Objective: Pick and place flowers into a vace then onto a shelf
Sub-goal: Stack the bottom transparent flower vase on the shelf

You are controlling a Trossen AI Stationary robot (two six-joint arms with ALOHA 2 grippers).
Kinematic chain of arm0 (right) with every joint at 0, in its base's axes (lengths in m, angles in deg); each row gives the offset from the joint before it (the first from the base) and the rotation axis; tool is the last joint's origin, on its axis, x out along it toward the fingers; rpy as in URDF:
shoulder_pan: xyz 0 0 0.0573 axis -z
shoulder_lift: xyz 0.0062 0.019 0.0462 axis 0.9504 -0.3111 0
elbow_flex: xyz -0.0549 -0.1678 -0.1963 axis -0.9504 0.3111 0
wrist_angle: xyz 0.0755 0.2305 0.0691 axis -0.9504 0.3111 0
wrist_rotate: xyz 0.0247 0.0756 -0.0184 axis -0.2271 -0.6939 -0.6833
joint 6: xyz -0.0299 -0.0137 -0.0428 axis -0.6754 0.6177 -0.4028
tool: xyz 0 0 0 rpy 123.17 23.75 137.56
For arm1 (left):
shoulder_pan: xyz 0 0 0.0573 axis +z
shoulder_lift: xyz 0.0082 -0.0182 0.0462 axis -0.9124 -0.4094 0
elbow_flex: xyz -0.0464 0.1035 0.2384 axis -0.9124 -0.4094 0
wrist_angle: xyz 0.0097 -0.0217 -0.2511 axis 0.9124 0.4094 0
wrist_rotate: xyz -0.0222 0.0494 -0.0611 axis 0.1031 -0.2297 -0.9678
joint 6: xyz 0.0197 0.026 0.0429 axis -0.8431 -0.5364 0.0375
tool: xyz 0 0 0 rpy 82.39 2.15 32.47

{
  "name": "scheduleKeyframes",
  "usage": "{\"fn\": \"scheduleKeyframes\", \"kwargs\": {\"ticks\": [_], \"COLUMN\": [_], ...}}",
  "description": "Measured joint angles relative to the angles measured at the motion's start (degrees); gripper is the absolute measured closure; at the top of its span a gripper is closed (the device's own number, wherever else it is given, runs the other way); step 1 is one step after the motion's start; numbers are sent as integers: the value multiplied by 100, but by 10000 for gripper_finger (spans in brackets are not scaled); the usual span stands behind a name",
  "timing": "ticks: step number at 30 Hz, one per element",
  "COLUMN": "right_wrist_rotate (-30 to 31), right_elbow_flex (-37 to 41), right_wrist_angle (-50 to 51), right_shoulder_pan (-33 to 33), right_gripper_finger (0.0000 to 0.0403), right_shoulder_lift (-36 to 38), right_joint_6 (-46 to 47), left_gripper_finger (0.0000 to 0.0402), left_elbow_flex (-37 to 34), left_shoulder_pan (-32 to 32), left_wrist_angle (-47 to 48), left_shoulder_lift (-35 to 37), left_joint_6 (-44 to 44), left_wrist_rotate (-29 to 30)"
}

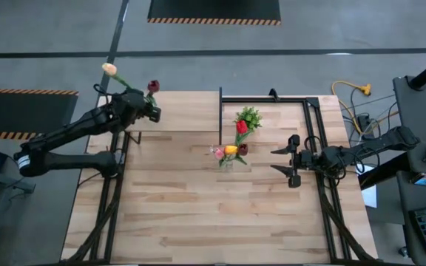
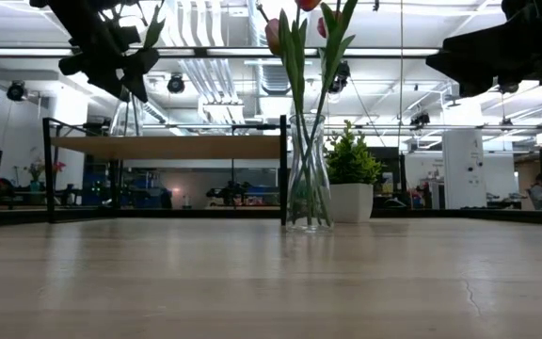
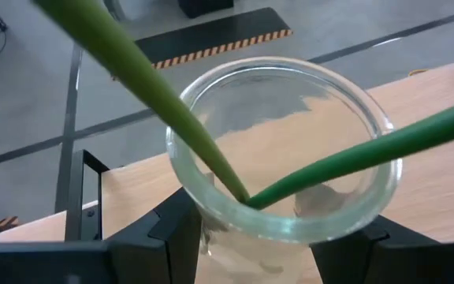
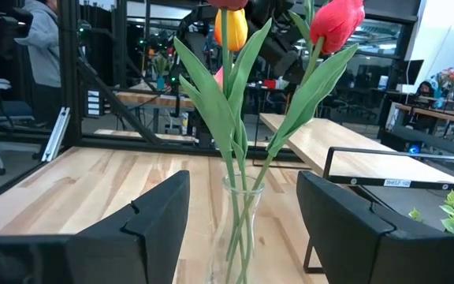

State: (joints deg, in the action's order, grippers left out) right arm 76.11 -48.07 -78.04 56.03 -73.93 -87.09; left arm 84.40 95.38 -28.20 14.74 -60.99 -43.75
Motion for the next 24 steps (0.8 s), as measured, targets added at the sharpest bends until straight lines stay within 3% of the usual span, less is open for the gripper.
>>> {"fn": "scheduleKeyframes", "kwargs": {"ticks": [9, 16, 24], "right_wrist_rotate": [0, 0, -2], "right_elbow_flex": [0, 0, 0], "right_wrist_angle": [0, -1, -2], "right_shoulder_pan": [1, 0, 1], "right_gripper_finger": [177, 177, 177], "right_shoulder_lift": [-1, 0, -1], "right_joint_6": [-37, -37, -37], "left_gripper_finger": [231, 191, 183], "left_elbow_flex": [-11, -11, -90], "left_shoulder_pan": [20, 20, 17], "left_wrist_angle": [-5, -25, 42], "left_shoulder_lift": [-21, -19, -27], "left_joint_6": [0, -31, -186], "left_wrist_rotate": [-11, 15, -151]}}
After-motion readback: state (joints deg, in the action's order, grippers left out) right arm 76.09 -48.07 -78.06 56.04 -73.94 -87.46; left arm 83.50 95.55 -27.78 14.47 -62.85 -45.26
